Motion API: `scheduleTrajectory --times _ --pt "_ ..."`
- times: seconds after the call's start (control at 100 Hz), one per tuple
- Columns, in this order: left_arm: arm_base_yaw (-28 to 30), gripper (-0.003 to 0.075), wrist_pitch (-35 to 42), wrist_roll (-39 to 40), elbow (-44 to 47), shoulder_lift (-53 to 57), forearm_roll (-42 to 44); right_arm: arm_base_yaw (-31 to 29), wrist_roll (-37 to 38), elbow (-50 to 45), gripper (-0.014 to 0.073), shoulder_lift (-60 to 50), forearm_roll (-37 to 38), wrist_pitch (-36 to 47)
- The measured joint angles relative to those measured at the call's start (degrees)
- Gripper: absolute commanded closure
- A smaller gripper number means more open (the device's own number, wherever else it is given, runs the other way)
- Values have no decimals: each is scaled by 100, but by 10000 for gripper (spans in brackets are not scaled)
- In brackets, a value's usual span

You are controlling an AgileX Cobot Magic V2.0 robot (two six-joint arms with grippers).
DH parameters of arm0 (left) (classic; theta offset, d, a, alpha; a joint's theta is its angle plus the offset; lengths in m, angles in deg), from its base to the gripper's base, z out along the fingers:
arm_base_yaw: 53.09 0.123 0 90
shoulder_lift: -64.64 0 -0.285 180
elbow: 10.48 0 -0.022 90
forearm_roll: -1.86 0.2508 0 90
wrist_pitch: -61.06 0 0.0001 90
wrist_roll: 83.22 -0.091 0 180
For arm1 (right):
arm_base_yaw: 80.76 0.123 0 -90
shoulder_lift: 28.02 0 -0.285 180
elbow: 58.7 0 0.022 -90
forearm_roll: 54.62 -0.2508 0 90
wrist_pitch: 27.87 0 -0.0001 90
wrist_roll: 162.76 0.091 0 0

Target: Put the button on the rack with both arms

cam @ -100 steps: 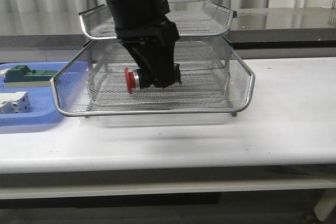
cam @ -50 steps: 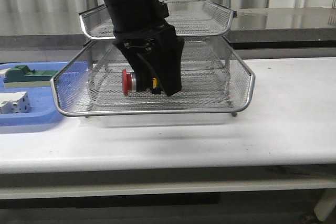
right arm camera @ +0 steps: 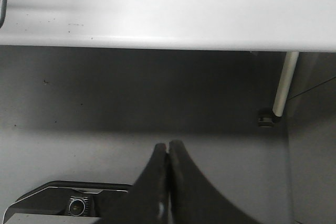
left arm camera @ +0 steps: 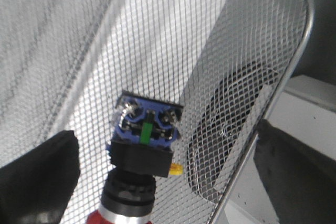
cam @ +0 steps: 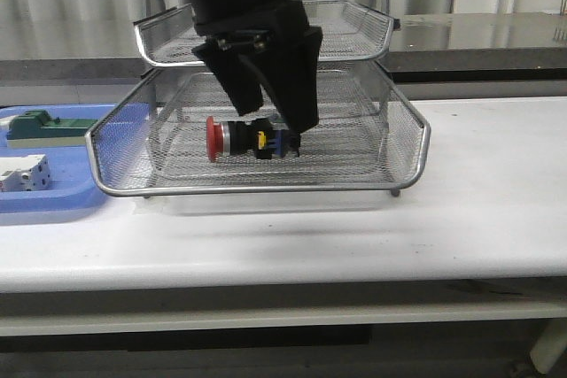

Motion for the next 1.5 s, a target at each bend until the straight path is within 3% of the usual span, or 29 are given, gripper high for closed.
scheduleTrajectory --times 0.36,0.69,1.19,1.5 --pt "0 75 -86 145 -130 413 100 0 0 0 664 0 0 0" --pt "101 75 -122 591 55 1282 952 0 0 0 664 0 0 0" --pt "2047 75 -48 1017 1873 3173 858 0 0 0 664 0 0 0" --pt "2651 75 1201 1074 3647 4632 648 0 0 0 664 0 0 0"
